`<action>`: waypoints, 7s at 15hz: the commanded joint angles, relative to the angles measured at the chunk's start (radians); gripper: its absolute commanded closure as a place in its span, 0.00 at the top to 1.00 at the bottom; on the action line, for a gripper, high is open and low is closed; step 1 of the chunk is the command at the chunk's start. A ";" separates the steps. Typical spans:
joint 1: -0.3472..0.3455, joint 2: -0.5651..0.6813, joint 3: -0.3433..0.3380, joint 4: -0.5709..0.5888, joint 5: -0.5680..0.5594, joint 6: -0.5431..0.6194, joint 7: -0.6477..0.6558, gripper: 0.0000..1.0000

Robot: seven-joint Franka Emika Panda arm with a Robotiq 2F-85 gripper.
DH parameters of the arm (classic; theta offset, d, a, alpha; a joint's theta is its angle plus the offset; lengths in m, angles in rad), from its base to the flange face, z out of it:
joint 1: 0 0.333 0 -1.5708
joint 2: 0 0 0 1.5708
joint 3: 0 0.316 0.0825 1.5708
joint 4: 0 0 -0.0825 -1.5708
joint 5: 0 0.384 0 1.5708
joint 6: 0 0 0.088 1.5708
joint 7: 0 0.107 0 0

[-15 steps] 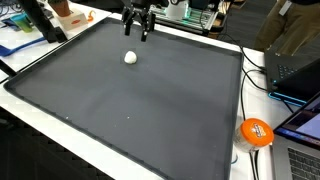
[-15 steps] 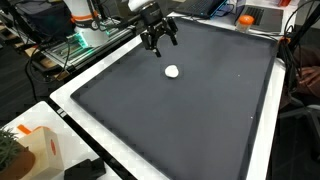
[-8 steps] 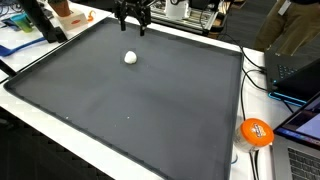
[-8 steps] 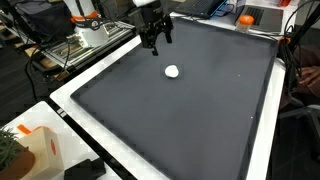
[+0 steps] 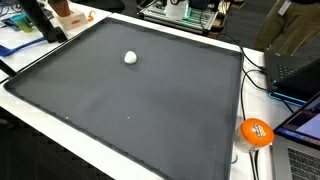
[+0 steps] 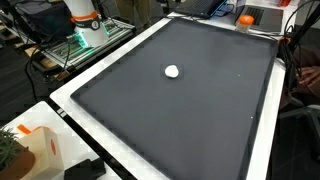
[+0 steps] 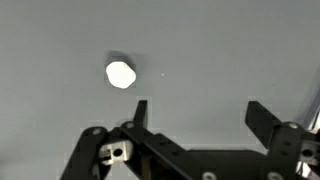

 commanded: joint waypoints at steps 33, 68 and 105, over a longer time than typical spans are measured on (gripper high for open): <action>-0.002 0.471 -0.020 0.119 -0.474 0.128 1.088 1.00; 0.106 0.586 -0.072 0.239 -0.418 0.109 1.028 0.01; -0.019 0.393 -0.014 0.326 0.001 -0.190 0.543 1.00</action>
